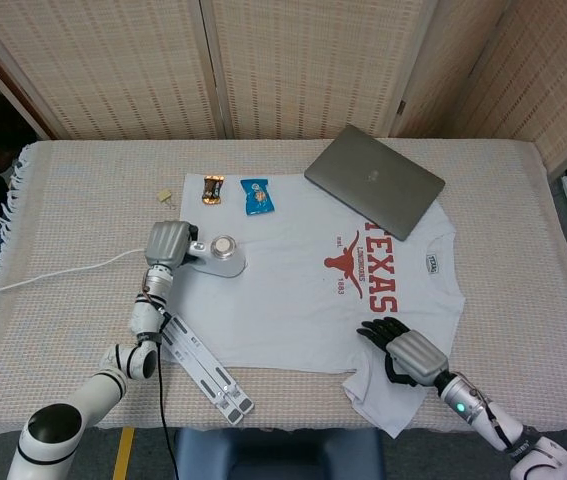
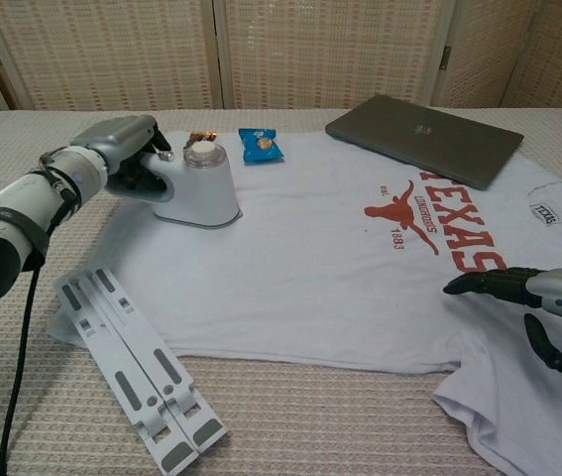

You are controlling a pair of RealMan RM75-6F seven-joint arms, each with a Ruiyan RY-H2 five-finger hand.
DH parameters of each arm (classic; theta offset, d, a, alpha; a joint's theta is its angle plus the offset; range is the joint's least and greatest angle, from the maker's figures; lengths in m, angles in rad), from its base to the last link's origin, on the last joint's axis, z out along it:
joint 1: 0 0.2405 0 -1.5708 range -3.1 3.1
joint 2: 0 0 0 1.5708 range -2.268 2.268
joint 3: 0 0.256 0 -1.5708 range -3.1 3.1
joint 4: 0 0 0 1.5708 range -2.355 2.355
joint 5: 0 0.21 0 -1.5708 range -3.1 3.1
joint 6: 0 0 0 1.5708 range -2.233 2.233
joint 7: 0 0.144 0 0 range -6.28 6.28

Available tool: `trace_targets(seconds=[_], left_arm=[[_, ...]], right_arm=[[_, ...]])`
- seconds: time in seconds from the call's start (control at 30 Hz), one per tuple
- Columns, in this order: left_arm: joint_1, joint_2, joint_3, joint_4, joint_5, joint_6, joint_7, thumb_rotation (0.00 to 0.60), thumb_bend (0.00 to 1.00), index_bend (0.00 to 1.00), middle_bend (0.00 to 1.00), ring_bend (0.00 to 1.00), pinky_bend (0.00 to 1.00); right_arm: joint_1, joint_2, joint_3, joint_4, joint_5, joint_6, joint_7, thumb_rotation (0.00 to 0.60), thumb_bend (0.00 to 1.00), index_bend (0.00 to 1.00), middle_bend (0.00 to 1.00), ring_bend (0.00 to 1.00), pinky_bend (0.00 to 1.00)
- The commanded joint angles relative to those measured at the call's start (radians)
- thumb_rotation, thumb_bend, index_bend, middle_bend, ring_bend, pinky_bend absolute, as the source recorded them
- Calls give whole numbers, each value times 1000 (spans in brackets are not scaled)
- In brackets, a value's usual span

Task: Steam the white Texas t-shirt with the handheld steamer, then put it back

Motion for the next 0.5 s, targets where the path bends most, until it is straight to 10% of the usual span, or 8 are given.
trace_targets(seconds=[0.03,0.5], left_arm=[[26,15,-23,38,-33,-29,-30,600,338,920,1000,867,731],[129,149,-11,-136,-3,88,-124,600,334,913,1000,863,731]], right_arm=[[0,-1,-2,-3,4,0,-7,408,978,0,20,0,0],[8,-38,-18,37,16,-22,-16,410,980,0,20,0,0]])
